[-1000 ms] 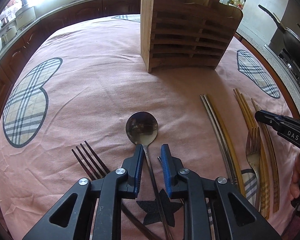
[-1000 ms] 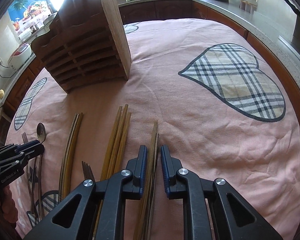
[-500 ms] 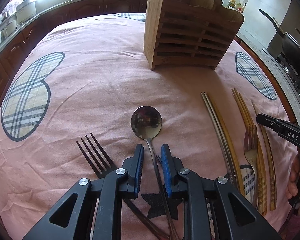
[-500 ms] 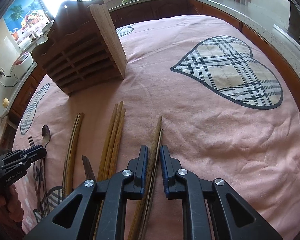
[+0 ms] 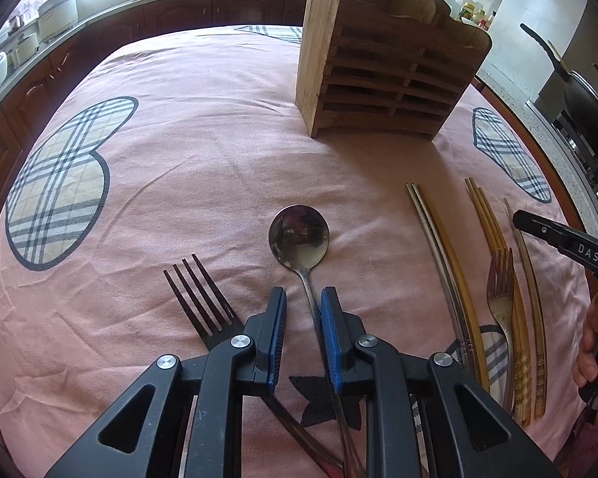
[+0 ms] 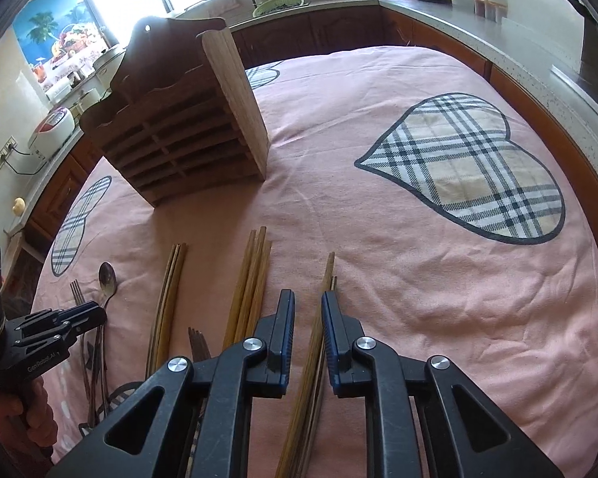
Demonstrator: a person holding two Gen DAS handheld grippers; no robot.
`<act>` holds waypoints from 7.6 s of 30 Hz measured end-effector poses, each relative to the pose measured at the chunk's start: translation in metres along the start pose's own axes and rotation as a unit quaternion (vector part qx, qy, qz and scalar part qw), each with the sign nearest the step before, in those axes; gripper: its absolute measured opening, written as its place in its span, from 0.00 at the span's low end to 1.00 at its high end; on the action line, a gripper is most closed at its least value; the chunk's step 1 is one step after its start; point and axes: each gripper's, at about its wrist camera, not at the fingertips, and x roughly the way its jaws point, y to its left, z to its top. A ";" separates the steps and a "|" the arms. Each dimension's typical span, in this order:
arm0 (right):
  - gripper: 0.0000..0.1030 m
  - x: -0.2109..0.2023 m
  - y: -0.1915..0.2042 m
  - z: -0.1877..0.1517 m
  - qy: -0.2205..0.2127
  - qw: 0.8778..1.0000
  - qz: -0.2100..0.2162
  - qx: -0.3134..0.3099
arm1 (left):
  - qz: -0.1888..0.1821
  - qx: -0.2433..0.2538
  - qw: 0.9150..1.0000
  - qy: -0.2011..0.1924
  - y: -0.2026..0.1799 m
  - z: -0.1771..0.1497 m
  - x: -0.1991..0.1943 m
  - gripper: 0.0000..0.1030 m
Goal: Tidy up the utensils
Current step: 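Lower and close the left tool on the steel spoon while the right tool grasps a wooden chopstick, then lift the spoon and chopstick and lower both into the wooden utensil holder, then open both tools to release the spoon and chopstick, then withdraw, then close the left tool on a thin metal chopstick while the right tool grasps a wooden chopstick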
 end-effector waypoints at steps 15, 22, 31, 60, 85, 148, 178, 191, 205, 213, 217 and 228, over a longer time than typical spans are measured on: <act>0.05 0.017 0.002 0.024 0.002 1.000 0.014 -0.010 | 0.004 0.007 1.000 -0.004 -0.005 0.014 0.007 0.03; 0.04 -0.035 0.009 0.023 -0.054 0.997 0.055 0.000 | -0.029 -0.002 0.999 -0.043 -0.003 0.011 -0.034 0.03; 0.04 -0.097 0.026 0.017 -0.122 0.990 0.065 -0.017 | -0.065 -0.005 0.989 -0.129 0.000 -0.012 -0.110 0.00; 0.04 -0.111 0.040 0.005 -0.125 0.988 0.090 -0.024 | 0.019 0.038 0.999 -0.025 -0.003 0.010 -0.015 0.03; 0.04 -0.177 0.062 0.023 -0.219 0.971 0.084 -0.050 | -0.074 0.016 0.970 -0.229 -0.003 -0.040 -0.206 0.01; 0.09 -0.055 0.035 0.173 -0.250 0.963 0.096 0.040 | 0.000 0.006 0.978 -0.207 -0.021 0.163 -0.019 0.26; 0.87 -0.128 0.009 0.044 -0.230 0.965 0.118 0.052 | 0.003 -0.013 0.975 -0.220 -0.016 -0.011 -0.135 0.86; 0.87 -0.133 0.001 -0.002 -0.206 0.973 0.085 0.050 | -0.003 -0.016 0.983 -0.184 -0.024 -0.026 -0.139 0.86; 0.86 -0.096 -0.008 -0.023 -0.141 0.988 0.049 0.048 | 0.005 -0.003 0.994 -0.112 -0.048 -0.013 -0.090 0.74; 0.52 -0.064 -0.013 -0.027 -0.087 0.995 0.026 0.045 | -0.003 0.011 0.998 -0.065 -0.065 0.006 -0.044 0.62; 0.42 -0.049 -0.015 -0.028 -0.065 0.997 0.025 0.042 | -0.001 0.014 0.999 -0.045 -0.070 0.019 -0.018 0.54; 0.29 -0.023 -0.016 -0.025 -0.027 0.999 0.015 0.029 | 0.026 0.035 0.999 -0.021 -0.080 0.038 0.036 0.43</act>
